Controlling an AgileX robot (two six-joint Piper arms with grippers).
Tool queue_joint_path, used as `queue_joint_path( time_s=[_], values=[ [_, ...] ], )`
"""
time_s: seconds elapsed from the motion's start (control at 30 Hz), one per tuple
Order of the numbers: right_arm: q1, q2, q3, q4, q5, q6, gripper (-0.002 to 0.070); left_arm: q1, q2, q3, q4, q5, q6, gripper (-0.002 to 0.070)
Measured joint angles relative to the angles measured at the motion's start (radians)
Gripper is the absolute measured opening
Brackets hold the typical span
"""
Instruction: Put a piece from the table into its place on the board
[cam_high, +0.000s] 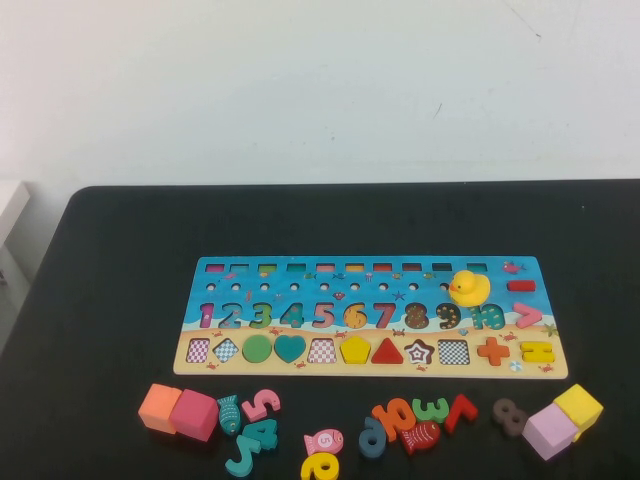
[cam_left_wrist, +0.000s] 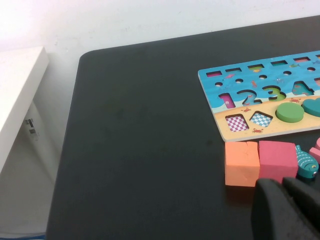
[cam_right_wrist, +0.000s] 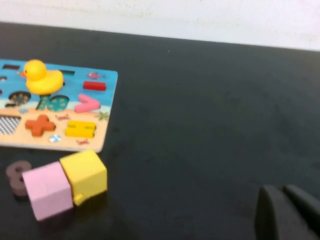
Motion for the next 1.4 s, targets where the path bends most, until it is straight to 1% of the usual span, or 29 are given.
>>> queue_joint_path(
  time_s=[0.13,0.3,0.73,1.4],
  values=[
    [0.000,0.000,0.000,0.000,0.002,-0.047,0.0019,0.000,0.000,0.000,0.000,0.000,0.000,-0.0001],
    [0.000,0.000,0.000,0.002,0.002,-0.006,0.0019,0.000,0.000,0.000,0.000,0.000,0.000,-0.0001],
    [0.000,0.000,0.000,0.004,0.002,0.027,0.0019,0.000,0.000,0.000,0.000,0.000,0.000,-0.0001],
    [0.000,0.000,0.000,0.004,0.002,0.031,0.0019,0.000,0.000,0.000,0.000,0.000,0.000,-0.0001]
  ],
)
